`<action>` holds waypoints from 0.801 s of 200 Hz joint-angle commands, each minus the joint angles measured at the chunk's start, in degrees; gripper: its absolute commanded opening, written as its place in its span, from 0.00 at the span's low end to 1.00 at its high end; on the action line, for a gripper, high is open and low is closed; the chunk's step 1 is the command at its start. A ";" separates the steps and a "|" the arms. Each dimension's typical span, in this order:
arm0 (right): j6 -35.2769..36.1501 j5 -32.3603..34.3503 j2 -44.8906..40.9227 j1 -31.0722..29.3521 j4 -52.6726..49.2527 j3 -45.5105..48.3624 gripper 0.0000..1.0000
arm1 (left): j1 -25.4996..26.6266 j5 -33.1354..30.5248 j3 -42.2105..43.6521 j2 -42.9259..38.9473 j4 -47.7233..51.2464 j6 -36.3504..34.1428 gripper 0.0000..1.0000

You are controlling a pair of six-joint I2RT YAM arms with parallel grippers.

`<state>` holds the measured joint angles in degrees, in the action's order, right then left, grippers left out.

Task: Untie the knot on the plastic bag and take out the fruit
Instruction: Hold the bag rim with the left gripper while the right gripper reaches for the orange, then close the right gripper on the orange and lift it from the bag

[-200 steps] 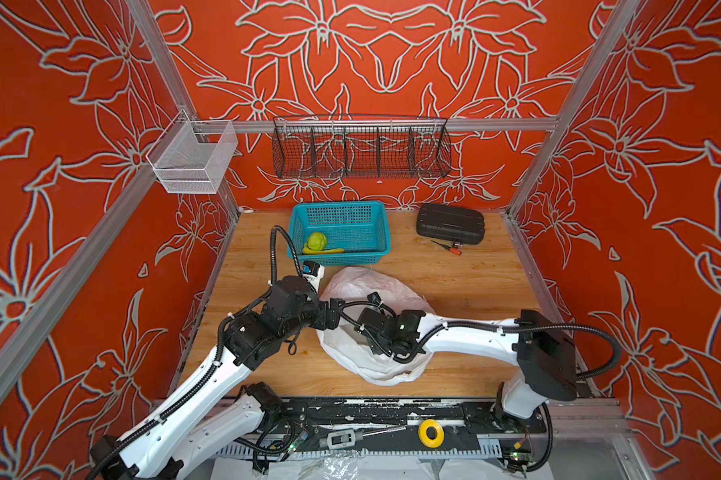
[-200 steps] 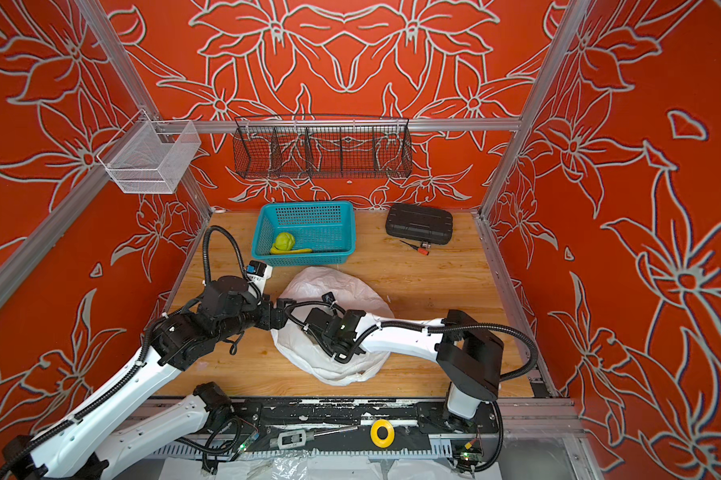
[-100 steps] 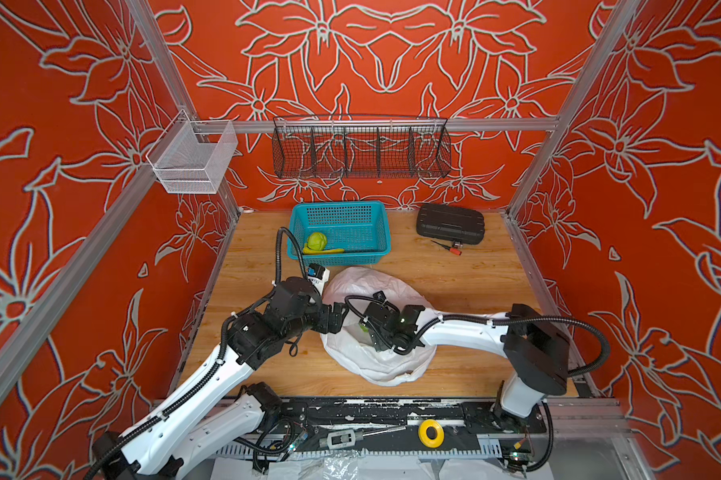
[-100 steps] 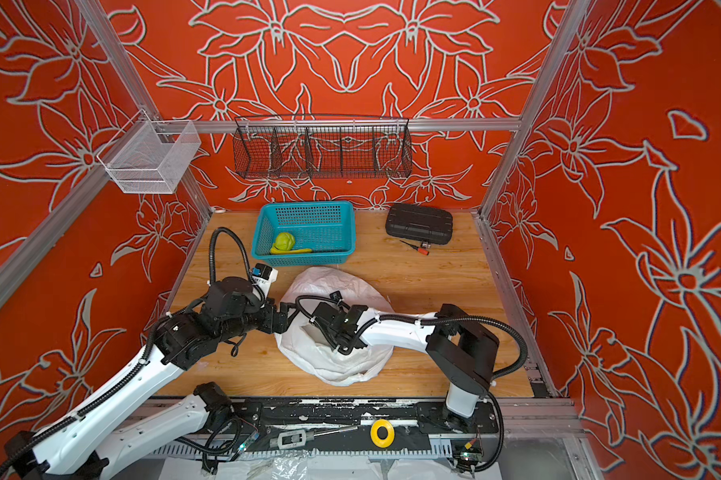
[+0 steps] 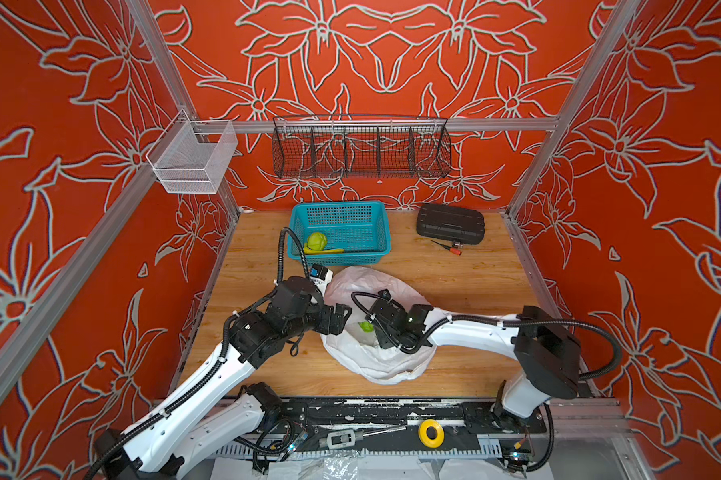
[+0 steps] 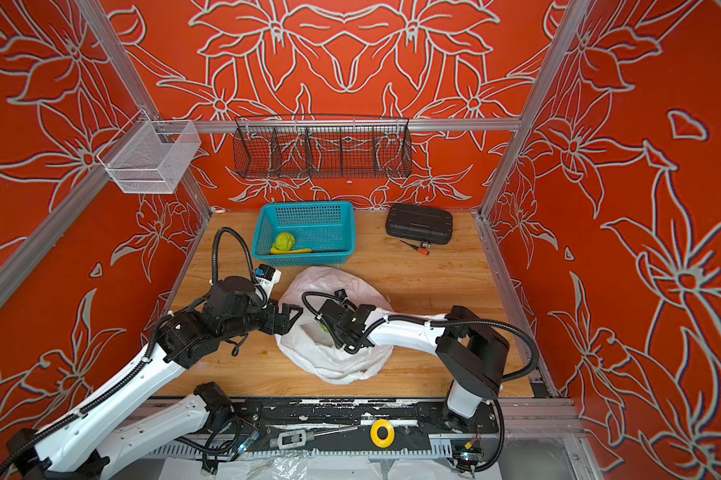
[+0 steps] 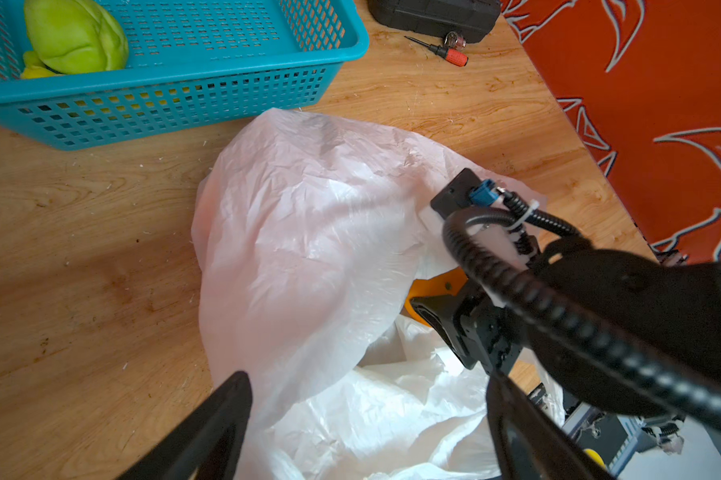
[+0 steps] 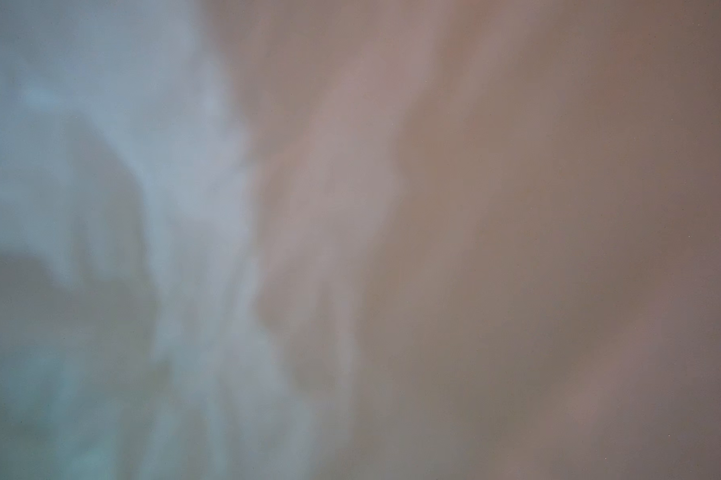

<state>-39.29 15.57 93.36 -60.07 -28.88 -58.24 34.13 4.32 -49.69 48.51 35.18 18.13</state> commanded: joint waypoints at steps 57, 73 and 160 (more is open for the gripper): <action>-1.24 -4.52 -11.09 -1.09 4.85 3.02 0.59 | 0.21 2.84 -0.57 2.13 -2.08 0.96 0.88; -1.52 -6.43 -11.70 -1.40 4.65 2.95 0.59 | 0.21 3.10 -0.36 1.79 -2.46 1.00 0.88; -5.90 -5.84 -27.44 -1.22 7.55 4.42 0.57 | 0.29 6.94 0.71 -0.50 -9.89 -0.66 0.89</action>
<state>-42.39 6.90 70.13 -61.49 -23.00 -53.49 34.15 8.38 -49.69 48.99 30.87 18.28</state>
